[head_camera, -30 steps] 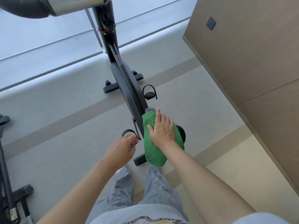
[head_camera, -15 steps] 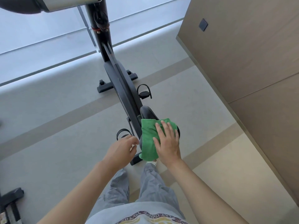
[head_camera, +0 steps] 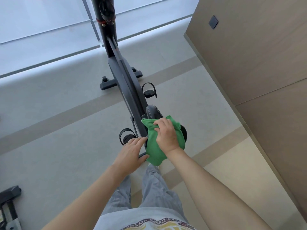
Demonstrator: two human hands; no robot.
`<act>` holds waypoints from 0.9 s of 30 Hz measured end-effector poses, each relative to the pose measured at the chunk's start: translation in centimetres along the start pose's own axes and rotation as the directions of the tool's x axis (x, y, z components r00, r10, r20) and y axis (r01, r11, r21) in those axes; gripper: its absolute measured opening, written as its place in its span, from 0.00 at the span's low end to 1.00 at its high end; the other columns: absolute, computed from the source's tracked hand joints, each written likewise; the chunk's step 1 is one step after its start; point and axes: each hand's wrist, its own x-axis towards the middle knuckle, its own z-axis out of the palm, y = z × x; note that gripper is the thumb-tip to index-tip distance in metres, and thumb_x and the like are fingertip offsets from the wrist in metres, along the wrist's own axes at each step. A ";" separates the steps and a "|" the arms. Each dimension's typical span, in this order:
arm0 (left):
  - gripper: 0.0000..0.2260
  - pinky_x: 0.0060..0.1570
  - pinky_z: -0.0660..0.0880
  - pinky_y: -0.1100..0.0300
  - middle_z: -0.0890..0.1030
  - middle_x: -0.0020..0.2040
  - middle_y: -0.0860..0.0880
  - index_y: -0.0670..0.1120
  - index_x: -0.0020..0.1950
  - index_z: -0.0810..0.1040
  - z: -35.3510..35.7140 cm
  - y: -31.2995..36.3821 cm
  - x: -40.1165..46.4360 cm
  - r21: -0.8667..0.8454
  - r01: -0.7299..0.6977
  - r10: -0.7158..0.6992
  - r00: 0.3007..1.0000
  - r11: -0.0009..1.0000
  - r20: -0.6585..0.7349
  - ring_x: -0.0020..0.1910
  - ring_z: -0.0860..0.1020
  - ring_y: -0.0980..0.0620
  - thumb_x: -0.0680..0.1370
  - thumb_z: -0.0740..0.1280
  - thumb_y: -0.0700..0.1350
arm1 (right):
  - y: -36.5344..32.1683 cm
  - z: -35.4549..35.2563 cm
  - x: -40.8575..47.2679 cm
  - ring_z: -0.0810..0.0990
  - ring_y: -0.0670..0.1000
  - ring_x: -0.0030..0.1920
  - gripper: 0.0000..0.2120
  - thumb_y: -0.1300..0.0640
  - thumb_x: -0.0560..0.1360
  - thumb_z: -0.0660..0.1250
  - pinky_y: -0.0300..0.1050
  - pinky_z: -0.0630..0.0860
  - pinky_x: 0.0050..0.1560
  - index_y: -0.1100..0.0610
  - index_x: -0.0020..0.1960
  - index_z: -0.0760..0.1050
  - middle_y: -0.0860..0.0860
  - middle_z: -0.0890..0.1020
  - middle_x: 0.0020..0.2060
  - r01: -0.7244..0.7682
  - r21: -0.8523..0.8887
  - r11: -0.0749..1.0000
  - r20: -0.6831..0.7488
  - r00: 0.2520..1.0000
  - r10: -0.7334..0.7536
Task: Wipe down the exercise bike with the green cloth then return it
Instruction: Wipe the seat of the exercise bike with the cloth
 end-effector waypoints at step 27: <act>0.27 0.74 0.67 0.55 0.73 0.76 0.53 0.52 0.79 0.70 -0.1 0.0 -1.2 -0.082 0.030 -0.029 0.999 0.996 0.021 0.75 0.71 0.49 0.81 0.70 0.54 | 1.8 -2.3 -8.7 0.76 0.59 0.68 0.35 0.44 0.70 0.80 0.59 0.76 0.68 0.55 0.73 0.76 0.54 0.77 0.68 0.097 -0.303 0.948 0.186 0.982 -0.041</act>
